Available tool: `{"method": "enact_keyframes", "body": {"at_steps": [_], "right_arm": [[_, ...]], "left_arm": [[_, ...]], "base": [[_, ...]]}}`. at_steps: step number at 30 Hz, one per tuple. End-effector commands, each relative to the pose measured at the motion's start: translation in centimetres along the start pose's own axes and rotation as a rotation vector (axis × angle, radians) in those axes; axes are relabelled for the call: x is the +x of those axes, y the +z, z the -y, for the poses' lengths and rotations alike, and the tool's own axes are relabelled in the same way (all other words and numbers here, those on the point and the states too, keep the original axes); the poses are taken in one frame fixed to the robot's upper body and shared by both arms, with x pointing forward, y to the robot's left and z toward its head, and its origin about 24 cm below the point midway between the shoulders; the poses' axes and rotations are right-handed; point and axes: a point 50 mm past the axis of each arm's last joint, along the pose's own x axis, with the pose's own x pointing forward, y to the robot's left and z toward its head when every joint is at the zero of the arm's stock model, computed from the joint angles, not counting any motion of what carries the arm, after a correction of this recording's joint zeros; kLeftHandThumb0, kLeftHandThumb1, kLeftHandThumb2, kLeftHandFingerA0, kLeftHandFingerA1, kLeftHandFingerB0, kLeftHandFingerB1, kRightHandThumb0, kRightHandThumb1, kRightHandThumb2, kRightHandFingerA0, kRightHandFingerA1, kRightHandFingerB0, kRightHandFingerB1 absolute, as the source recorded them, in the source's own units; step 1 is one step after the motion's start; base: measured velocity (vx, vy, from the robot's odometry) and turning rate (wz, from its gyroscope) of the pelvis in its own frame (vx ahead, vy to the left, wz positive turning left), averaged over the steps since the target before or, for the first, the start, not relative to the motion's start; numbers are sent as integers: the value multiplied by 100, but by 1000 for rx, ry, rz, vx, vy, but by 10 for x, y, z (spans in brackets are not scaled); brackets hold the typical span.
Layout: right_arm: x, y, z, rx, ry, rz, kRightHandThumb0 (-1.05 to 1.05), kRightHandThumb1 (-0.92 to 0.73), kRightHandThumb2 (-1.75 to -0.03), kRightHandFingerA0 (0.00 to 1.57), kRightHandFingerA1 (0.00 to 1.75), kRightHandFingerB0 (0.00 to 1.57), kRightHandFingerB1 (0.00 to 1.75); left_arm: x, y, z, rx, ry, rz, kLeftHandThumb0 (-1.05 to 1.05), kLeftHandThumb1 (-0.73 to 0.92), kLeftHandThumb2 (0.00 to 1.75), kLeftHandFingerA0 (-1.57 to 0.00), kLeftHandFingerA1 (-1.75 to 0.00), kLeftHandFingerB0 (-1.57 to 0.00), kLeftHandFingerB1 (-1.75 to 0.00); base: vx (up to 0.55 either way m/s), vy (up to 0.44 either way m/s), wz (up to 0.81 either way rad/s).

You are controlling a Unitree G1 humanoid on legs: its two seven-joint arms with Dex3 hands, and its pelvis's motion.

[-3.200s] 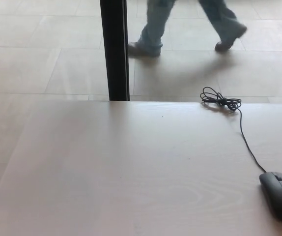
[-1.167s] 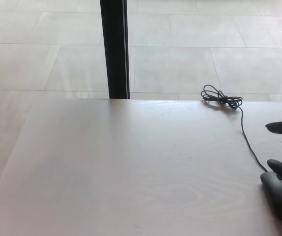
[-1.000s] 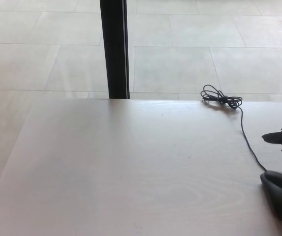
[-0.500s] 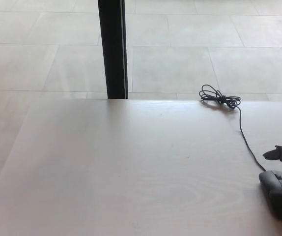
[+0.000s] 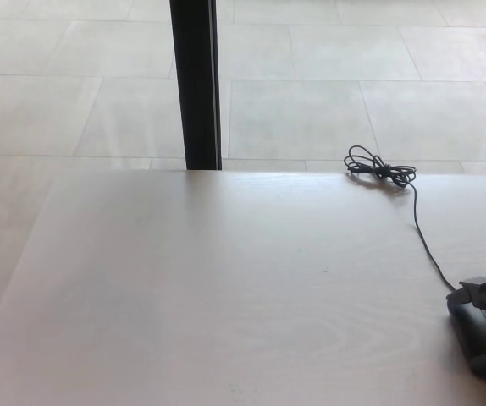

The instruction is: The robot uses its right fingers to click on the left button of the black mouse placed on the table.

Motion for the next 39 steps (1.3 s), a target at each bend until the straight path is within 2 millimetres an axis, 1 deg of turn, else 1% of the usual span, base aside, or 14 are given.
{"method": "enact_keyframes", "body": {"at_steps": [1, 3, 4, 9, 10, 13, 21, 22, 26, 29, 32, 33, 34, 39], "right_arm": [[-4, -6, -5, -51, 4, 11, -64, -65, -101, 25, 54, 38, 53], [-4, -8, -6, -70, 10, 3, -64, -79, -66, 32, 45, 42, 36], [-4, -11, -8, -72, 15, -9, -64, -79, -66, 32, 45, 41, 36], [-4, -15, -8, -77, 14, -28, -63, -81, -64, 34, 44, 41, 35], [-3, -14, -8, -75, 14, -29, -64, -79, -65, 33, 44, 42, 36], [-1, -15, -5, -63, -3, -35, -61, -80, -64, 34, 44, 40, 35], [4, -11, -1, -66, -14, -27, -66, -65, -101, 23, 53, 37, 53], [4, -11, -1, -64, -17, -26, -63, -78, -65, 32, 44, 40, 35], [4, -9, -2, -54, 0, -34, -62, -81, -64, 32, 43, 38, 33], [2, -9, -4, -63, 4, -26, -64, -78, -66, 32, 44, 41, 35], [0, -11, -7, -66, 8, -23, -66, -66, -103, 22, 53, 38, 54], [-1, -12, -8, -64, 9, -23, -66, -65, -103, 22, 53, 39, 54], [-1, -12, -8, -60, 7, -21, -65, -65, -102, 22, 53, 39, 54], [-6, -15, -13, -66, 43, -35, -67, -65, -103, 21, 52, 37, 53]], "left_arm": [[1, 10, -5, -8, 7, 45, -68, 57, 58, -88, -72, -56, -51], [1, 10, -5, -2, 9, 44, -69, 43, 86, -75, -71, -50, -59], [1, 9, -5, 5, 8, 45, -67, 57, 58, -82, -66, -56, -50], [1, 10, -6, 4, 10, 44, -66, 57, 58, -83, -67, -55, -50], [1, 9, -7, 4, 11, 44, -66, 44, 85, -76, -71, -51, -60], [1, 9, -7, -9, 14, 40, -65, 57, 57, -81, -65, -55, -51], [0, 7, -9, -5, 13, 40, -63, 57, 58, -81, -66, -58, -52], [0, 7, -9, -16, 12, 40, -63, 57, 57, -82, -67, -58, -52], [1, 7, -9, -13, 6, 32, -62, 59, 58, -81, -65, -57, -52], [1, 7, -9, -14, 9, 28, -66, 44, 85, -76, -72, -49, -60], [0, 7, -9, -18, -2, 40, -65, 58, 57, -80, -66, -56, -50], [0, 7, -9, -23, -2, 39, -66, 44, 86, -73, -71, -52, -61], [0, 8, -8, -29, -2, 38, -65, 57, 57, -80, -65, -57, -51], [1, 8, -7, -10, -2, 40, -65, 58, 58, -77, -61, -57, -51]], "base": [[0, 0, 0], [0, 0, 0], [0, 0, 0], [0, 0, 0], [0, 0, 0], [0, 0, 0], [0, 0, 0], [0, 0, 0], [0, 0, 0], [0, 0, 0], [0, 0, 0], [0, 0, 0], [0, 0, 0], [0, 0, 0]]}}
